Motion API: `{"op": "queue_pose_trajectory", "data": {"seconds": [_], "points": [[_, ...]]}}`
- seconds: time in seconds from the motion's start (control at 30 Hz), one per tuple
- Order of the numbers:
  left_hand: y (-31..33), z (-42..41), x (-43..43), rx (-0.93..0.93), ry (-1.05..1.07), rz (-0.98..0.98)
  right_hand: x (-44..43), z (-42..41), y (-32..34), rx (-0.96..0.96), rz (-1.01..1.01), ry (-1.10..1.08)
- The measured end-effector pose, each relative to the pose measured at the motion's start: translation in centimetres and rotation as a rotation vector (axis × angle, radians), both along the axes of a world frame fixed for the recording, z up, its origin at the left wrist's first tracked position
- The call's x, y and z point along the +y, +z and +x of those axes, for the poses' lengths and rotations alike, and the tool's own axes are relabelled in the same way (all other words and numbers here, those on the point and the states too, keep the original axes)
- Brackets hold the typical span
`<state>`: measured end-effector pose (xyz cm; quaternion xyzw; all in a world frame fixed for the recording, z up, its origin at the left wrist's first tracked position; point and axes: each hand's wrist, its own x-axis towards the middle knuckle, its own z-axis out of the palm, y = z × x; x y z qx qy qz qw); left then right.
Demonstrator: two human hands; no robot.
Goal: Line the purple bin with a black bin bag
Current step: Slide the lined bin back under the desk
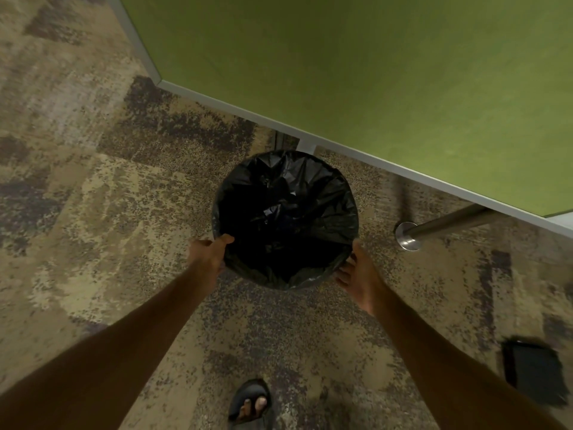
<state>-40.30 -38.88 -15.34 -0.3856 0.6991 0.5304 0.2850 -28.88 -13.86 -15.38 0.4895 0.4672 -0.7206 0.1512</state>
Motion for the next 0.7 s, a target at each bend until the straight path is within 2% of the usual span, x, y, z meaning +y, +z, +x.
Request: {"op": "queue_pose_trajectory", "data": {"seconds": [0.07,0.17,0.27,0.4,0.57,0.7], "points": [[-0.2,0.3,0.1,0.006,-0.047,-0.097,-0.2,0.1,0.6,-0.047,0.123,0.000],[0.3,1.2,0.7,0.123,-0.178,-0.312,-0.4,0.1,1.1,-0.122,0.483,0.126],[0.9,2.3,1.4,0.289,-0.369,-0.508,-0.3,0.2,1.0,-0.059,0.814,0.351],[1.6,3.4,2.5,0.476,-0.587,-0.656,-0.4,0.1,1.6,0.078,1.136,0.547],[2.4,4.8,4.7,0.609,-0.814,-0.713,-0.5,0.3,2.7,0.131,1.289,0.747],[3.4,6.2,6.6,0.712,-0.917,-0.724,-0.1,1.4,3.9,0.166,1.405,0.865]]}}
